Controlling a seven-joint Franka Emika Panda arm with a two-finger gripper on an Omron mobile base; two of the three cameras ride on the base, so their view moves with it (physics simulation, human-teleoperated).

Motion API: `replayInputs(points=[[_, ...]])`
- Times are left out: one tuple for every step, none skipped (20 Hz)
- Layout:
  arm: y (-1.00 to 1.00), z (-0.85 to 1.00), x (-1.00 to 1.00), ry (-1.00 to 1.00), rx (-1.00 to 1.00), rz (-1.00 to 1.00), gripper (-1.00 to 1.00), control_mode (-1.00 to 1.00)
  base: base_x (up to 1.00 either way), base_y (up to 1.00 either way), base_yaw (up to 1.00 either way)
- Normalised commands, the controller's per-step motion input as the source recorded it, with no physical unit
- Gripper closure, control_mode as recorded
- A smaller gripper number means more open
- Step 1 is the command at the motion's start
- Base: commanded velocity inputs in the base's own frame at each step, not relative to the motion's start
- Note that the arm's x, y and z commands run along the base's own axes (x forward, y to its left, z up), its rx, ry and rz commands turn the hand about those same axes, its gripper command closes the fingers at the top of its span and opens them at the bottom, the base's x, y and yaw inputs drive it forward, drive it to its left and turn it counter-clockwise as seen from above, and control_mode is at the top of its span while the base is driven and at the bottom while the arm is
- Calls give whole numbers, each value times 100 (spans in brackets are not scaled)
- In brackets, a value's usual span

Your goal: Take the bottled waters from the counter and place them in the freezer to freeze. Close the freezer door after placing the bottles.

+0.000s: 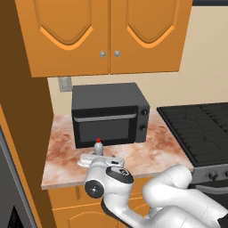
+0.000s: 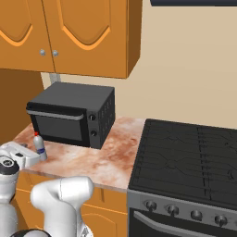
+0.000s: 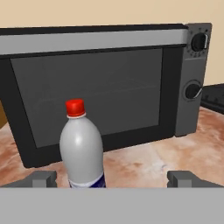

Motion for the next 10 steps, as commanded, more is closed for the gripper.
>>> replayInputs(points=[[14, -1, 16, 0, 0, 0, -100, -100, 0, 0, 0], [16, 0, 14, 0, 0, 0, -100, -100, 0, 0, 0], [13, 0, 11, 0, 0, 0, -100, -100, 0, 0, 0], [19, 0, 15, 0, 0, -1, -100, -100, 0, 0, 0], [25, 0, 16, 0, 0, -2, -100, -100, 0, 0, 0], [26, 0, 19, 0, 0, -3, -100, -100, 0, 0, 0], [25, 0, 19, 0, 0, -3, -100, -100, 0, 0, 0], [26, 0, 21, 0, 0, -3, -100, -100, 0, 0, 0], [26, 0, 22, 0, 0, -3, -100, -100, 0, 0, 0], [24, 0, 21, 0, 0, -1, -100, -100, 0, 0, 0]])
